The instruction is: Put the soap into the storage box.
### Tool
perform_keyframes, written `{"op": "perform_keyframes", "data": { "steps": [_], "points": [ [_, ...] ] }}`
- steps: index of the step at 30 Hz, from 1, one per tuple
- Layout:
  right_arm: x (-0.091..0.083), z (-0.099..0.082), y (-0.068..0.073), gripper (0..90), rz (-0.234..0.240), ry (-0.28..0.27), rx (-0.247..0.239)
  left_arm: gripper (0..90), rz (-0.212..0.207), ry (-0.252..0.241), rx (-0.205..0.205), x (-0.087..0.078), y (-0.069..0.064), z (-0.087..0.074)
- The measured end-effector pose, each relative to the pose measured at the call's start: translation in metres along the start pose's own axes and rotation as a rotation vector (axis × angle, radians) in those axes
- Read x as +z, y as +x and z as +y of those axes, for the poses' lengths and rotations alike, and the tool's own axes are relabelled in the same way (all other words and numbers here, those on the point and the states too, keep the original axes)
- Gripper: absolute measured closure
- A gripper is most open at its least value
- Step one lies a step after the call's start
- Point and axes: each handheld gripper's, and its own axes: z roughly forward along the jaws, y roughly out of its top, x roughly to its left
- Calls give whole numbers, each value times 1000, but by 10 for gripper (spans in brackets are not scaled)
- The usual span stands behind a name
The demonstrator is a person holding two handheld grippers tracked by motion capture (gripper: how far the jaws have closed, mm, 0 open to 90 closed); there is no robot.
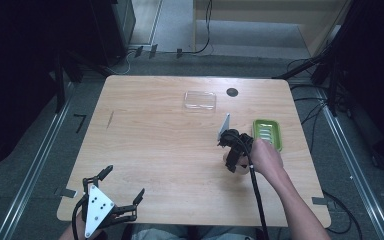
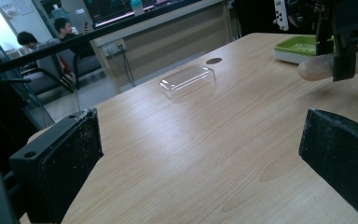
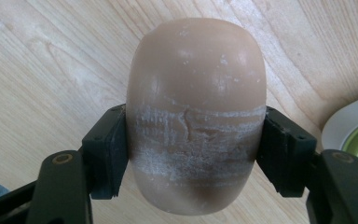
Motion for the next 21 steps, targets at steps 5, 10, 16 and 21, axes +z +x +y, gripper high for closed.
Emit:
{"op": "perform_keyframes", "data": {
  "steps": [5,10,16,21],
  "points": [
    [-3,-1,-4,332,-7,1,14,0,1,-1,-1,0,0,0],
    [-7,-2,-11,332,-11,-7,20,0,1,-1,-1,0,0,0],
    [-9,-1,-15,332,-12,-8,30,0,2,-1,-2,0,0,0],
    [-11,-2,-19,333,-5,-8,35,0,1,-1,-1,0,0,0]
  ]
}}
